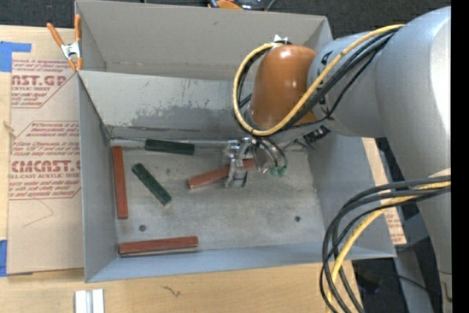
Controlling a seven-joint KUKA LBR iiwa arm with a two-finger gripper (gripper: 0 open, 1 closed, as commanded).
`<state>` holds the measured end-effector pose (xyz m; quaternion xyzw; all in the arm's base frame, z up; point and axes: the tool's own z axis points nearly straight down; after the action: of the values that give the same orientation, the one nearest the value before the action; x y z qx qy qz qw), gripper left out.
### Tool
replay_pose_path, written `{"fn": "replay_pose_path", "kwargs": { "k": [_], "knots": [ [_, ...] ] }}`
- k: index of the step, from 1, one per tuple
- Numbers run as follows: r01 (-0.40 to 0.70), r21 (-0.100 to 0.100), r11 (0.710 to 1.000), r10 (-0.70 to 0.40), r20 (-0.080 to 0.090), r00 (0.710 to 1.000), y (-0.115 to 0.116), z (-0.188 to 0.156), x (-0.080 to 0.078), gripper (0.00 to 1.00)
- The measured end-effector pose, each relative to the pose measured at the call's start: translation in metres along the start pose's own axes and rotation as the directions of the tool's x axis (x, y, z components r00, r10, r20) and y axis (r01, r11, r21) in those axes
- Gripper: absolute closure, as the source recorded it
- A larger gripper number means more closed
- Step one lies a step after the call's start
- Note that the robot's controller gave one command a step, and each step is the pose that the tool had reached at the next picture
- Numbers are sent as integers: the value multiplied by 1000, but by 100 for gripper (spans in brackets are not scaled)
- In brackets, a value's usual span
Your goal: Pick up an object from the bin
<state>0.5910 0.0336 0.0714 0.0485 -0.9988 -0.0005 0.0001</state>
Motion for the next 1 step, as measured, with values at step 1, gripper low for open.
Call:
{"fn": "replay_pose_path", "kwargs": {
  "k": [1],
  "knots": [
    [389, 2, 921, -389, -2, 921, -65, 2, 41, 100]
  ]
}}
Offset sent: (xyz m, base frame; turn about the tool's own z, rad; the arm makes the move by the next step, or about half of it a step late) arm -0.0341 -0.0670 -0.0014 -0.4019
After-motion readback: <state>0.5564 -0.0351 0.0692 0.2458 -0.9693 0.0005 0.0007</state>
